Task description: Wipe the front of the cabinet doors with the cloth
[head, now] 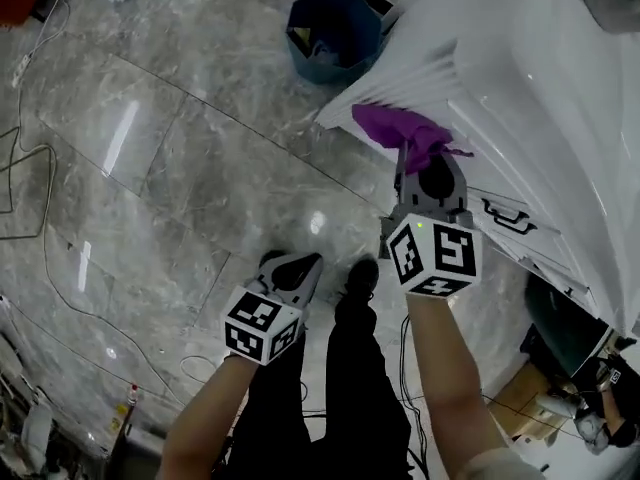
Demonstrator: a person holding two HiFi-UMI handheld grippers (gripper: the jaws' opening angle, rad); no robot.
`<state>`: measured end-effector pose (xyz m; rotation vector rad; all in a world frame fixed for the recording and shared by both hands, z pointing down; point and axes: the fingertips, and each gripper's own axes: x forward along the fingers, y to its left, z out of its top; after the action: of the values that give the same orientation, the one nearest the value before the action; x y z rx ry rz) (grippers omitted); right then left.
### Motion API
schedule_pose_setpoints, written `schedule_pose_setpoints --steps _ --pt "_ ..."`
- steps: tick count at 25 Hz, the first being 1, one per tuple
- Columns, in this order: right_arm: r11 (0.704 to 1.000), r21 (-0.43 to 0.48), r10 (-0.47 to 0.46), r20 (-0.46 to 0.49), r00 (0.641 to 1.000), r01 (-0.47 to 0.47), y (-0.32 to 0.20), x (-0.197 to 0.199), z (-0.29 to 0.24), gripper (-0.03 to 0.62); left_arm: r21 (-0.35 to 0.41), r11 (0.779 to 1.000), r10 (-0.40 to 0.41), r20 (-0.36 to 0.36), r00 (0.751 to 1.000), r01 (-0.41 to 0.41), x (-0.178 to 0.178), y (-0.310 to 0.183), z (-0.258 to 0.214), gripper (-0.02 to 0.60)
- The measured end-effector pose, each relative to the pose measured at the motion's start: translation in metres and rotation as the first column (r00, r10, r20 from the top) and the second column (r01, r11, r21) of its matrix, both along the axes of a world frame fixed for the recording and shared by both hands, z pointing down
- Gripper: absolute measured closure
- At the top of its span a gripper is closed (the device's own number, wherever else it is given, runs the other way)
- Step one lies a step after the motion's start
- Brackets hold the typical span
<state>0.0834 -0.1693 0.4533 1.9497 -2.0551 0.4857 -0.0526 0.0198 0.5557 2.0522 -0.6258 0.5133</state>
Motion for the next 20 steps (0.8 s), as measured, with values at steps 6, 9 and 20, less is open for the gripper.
schedule_pose_setpoints --steps 6,9,20 --pt "0.985 -0.172 -0.032 -0.055 0.998 0.022 0.002 -0.002 0.094 0.536 -0.006 1.0 -0.026 0.012 1.0 0.026 -0.012 -0.006 0.02 0.561" --pt "0.968 -0.248 -0.071 -0.108 0.992 0.042 0.001 -0.002 0.145 0.536 -0.007 0.999 -0.039 0.013 0.999 0.039 -0.02 -0.007 0.035 0.561" --pt "0.85 -0.524 -0.182 -0.208 0.961 0.047 0.001 0.0 0.301 0.536 -0.062 0.996 -0.052 0.078 0.996 0.057 -0.072 0.025 0.091 0.561"
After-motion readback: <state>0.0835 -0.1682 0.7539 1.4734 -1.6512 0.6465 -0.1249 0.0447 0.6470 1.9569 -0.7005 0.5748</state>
